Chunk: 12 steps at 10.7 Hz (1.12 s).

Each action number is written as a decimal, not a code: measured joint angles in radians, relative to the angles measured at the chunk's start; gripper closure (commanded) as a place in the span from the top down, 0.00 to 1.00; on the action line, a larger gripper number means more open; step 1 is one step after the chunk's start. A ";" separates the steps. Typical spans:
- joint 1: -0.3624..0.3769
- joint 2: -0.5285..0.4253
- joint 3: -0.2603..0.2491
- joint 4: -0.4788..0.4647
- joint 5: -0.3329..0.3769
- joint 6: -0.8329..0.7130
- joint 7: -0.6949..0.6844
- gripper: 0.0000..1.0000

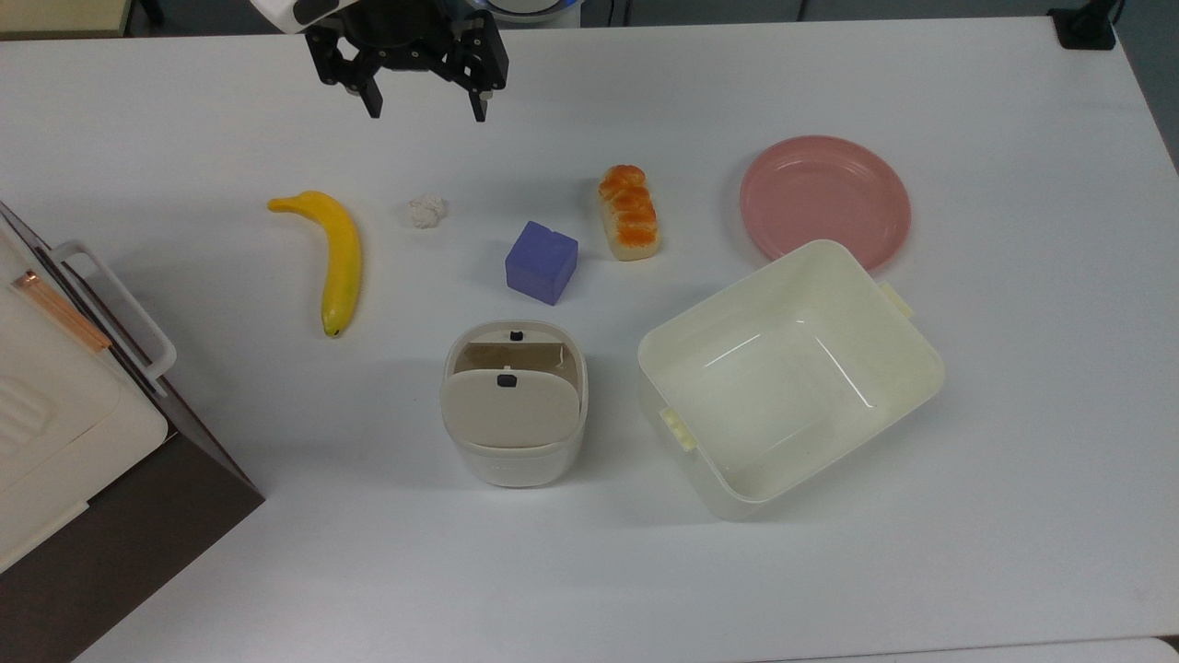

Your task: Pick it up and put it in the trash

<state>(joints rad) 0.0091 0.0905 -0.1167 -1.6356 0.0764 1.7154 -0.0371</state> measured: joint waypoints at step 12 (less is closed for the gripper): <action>0.003 0.006 0.003 -0.004 0.000 0.000 -0.001 0.98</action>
<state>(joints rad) 0.0119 0.0963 -0.1133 -1.6397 0.0764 1.7154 -0.0376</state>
